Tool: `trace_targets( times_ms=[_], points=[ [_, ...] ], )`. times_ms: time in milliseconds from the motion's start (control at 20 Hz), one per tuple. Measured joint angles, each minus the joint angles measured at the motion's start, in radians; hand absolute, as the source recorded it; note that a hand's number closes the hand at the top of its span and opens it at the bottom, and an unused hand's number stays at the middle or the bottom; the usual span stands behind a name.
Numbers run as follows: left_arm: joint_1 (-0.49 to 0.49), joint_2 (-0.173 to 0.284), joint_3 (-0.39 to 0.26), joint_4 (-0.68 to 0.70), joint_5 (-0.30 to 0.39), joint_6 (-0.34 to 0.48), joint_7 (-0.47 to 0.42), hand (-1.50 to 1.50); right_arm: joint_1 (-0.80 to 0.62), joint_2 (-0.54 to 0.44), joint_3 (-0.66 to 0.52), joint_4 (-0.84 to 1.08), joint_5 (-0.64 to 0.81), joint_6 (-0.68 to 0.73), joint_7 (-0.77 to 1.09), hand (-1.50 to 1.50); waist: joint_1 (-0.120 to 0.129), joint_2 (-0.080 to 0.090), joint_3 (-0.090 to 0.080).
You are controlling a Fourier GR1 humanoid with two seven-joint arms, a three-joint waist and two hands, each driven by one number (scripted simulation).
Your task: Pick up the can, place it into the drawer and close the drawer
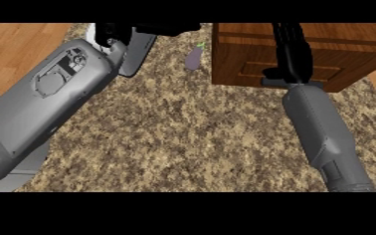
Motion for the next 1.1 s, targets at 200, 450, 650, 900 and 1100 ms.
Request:
trace_targets(
  times_ms=[200,450,650,900,1100],
  points=[
    [0.074,0.010,-0.001,-0.062,-0.018,0.009,-0.013,-1.50,-0.082,0.004,-0.030,0.114,-0.006,-0.051,-0.002,-1.50,0.000,0.006,0.006],
    [0.146,0.039,0.003,-0.133,-0.032,-0.002,-0.028,-1.50,-0.162,-0.010,-0.048,0.211,0.005,-0.088,0.015,-1.50,0.004,0.008,0.007],
    [0.178,0.049,0.000,-0.185,-0.044,0.005,-0.016,-1.50,-0.214,-0.029,-0.062,0.283,0.010,-0.084,0.016,-1.50,0.012,0.012,0.006],
    [0.218,0.069,0.013,-0.218,-0.051,-0.009,-0.026,-1.50,-0.266,-0.043,-0.075,0.346,0.011,-0.071,0.009,-1.50,0.013,0.021,0.008],
    [0.242,0.072,0.020,-0.230,-0.059,-0.015,-0.035,-1.50,-0.296,-0.046,-0.095,0.376,-0.009,-0.045,-0.037,-1.50,0.006,0.026,0.011]
  ],
)
